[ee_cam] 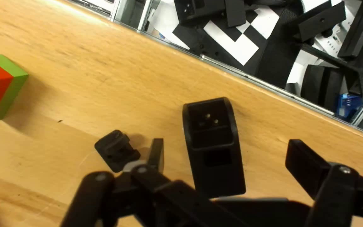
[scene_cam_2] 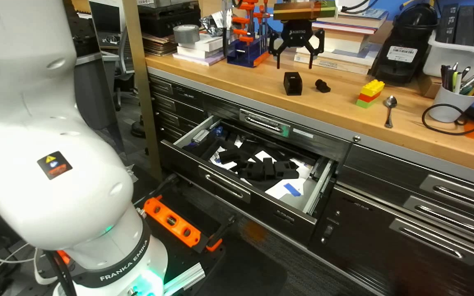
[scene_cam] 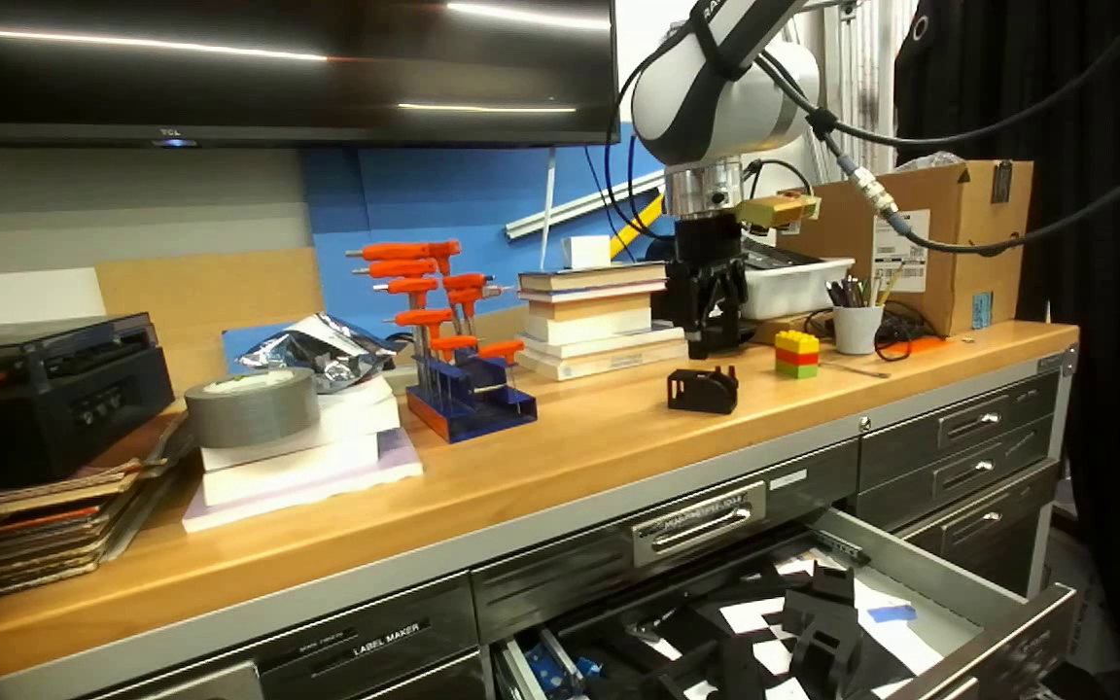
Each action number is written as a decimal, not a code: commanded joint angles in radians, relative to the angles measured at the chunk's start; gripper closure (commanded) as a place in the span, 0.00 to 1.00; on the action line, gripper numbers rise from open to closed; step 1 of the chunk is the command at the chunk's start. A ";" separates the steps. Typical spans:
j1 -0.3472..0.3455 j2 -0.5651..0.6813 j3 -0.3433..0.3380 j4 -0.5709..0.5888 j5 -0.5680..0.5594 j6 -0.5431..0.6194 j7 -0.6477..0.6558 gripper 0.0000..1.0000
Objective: Pick up the black objects from the base top and put them in the open drawer and then close the drawer
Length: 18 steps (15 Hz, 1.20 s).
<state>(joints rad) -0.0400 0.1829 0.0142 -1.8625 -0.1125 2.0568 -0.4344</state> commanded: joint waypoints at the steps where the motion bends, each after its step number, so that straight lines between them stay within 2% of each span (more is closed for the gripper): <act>1: -0.037 0.080 0.002 0.095 0.077 -0.062 -0.132 0.00; 5: -0.059 0.127 0.009 0.118 0.111 -0.093 -0.197 0.00; 14: -0.052 0.185 0.027 0.153 0.106 -0.139 -0.201 0.00; 15: -0.053 0.188 0.030 0.157 0.109 -0.143 -0.203 0.25; 16: -0.052 0.192 0.032 0.161 0.108 -0.144 -0.204 0.27; 18: -0.052 0.199 0.034 0.166 0.106 -0.146 -0.202 0.40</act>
<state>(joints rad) -0.0891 0.3593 0.0413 -1.7456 -0.0221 1.9470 -0.6189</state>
